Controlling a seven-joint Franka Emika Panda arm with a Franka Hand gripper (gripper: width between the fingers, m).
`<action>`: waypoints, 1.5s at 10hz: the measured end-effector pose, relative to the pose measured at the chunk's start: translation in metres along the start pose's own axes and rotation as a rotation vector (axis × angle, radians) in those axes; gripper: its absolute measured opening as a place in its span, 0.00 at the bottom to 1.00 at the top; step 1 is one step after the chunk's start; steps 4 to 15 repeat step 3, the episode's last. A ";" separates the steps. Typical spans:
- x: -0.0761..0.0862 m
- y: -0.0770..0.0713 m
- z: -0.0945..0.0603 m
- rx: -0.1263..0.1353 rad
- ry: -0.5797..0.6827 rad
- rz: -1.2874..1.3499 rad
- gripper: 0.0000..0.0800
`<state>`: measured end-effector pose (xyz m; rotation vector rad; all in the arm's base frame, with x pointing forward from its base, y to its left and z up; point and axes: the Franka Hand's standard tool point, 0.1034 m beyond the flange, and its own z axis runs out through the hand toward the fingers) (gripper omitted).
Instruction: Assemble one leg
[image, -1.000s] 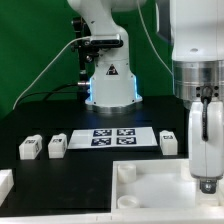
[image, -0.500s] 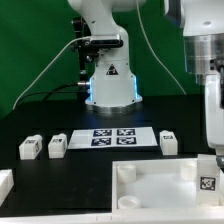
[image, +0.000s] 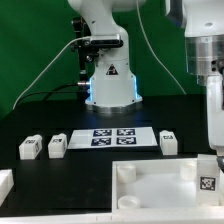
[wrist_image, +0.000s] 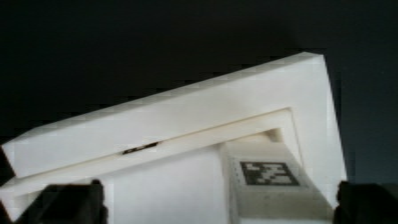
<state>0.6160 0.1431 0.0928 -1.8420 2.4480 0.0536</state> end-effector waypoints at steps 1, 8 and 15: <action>0.000 0.000 0.000 0.000 0.000 0.000 0.81; 0.000 0.000 0.000 0.000 0.000 -0.001 0.81; 0.000 0.000 0.000 0.000 0.000 -0.001 0.81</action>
Offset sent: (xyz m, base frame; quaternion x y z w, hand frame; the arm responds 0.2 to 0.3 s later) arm 0.0000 0.0000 0.0000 0.0000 0.0000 0.0000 1.0000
